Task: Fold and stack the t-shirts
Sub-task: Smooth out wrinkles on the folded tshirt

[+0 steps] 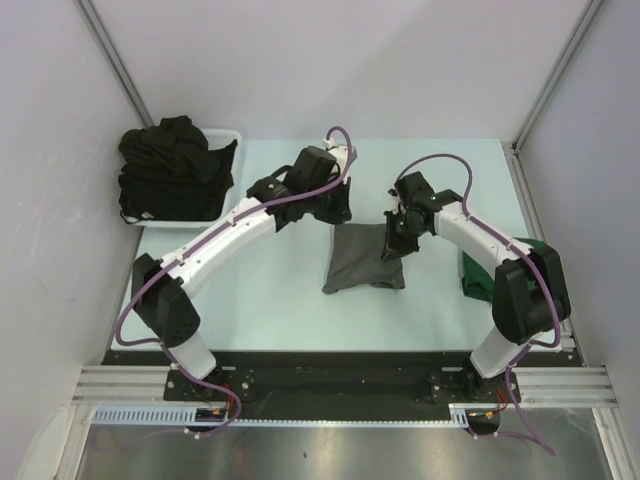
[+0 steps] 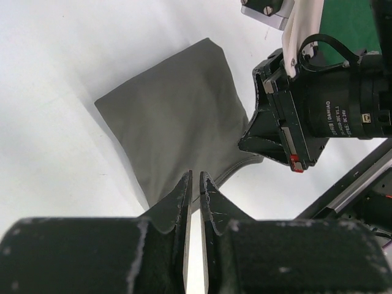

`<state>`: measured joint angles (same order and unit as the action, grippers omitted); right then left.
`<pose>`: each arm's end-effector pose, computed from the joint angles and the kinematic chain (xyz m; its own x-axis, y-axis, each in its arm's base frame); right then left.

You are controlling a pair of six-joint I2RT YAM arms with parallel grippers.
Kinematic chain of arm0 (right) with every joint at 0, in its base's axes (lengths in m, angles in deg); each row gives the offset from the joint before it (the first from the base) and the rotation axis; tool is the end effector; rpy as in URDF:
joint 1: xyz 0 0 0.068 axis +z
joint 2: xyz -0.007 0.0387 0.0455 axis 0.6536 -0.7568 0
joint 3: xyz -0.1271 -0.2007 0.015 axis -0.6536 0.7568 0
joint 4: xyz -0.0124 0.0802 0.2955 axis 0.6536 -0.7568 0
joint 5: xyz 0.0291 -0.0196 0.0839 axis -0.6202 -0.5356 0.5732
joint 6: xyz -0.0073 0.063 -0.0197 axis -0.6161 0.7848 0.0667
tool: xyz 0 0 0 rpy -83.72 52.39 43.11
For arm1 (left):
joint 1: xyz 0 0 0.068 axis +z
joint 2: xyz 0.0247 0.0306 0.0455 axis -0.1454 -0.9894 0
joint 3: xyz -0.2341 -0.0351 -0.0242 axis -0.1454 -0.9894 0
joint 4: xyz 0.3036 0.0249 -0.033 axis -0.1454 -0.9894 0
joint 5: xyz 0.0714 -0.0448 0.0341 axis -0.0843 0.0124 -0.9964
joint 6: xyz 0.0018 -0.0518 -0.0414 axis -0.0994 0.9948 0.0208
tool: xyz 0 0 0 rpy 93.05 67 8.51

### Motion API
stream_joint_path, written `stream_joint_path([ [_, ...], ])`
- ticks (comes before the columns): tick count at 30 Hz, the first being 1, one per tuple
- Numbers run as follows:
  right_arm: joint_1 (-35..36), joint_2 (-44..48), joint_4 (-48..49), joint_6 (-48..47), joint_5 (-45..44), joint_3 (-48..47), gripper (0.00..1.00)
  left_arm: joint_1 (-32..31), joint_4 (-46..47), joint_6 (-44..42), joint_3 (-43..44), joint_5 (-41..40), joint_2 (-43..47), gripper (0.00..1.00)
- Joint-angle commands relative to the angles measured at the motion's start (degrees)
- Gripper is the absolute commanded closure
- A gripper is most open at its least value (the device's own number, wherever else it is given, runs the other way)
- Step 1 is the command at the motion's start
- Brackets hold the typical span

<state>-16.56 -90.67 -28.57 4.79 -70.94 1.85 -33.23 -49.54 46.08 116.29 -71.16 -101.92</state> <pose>0.3427 0.1687 0.1705 -0.9568 -0.0283 -0.2893 -0.1373 0.9213 0.3639 0.3228 -0.2924 0.3006 -0.6801 0.1837 -0.7097 0.5209 0.8023 -0.2915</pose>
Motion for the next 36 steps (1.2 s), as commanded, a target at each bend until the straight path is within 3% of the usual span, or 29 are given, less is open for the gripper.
stream_joint_path([
  [1, -0.2, 1.4, -2.4, 0.2, -0.3, 0.8, 1.00, 0.5, 1.8, -0.6, 0.0, 1.9, -0.7, 0.87],
  [36, -0.1, -5.4, -1.5, -3.1, 1.3, 5.6, 1.00, 0.6, 1.4, -0.5, -0.1, 3.3, 1.0, 0.87],
])
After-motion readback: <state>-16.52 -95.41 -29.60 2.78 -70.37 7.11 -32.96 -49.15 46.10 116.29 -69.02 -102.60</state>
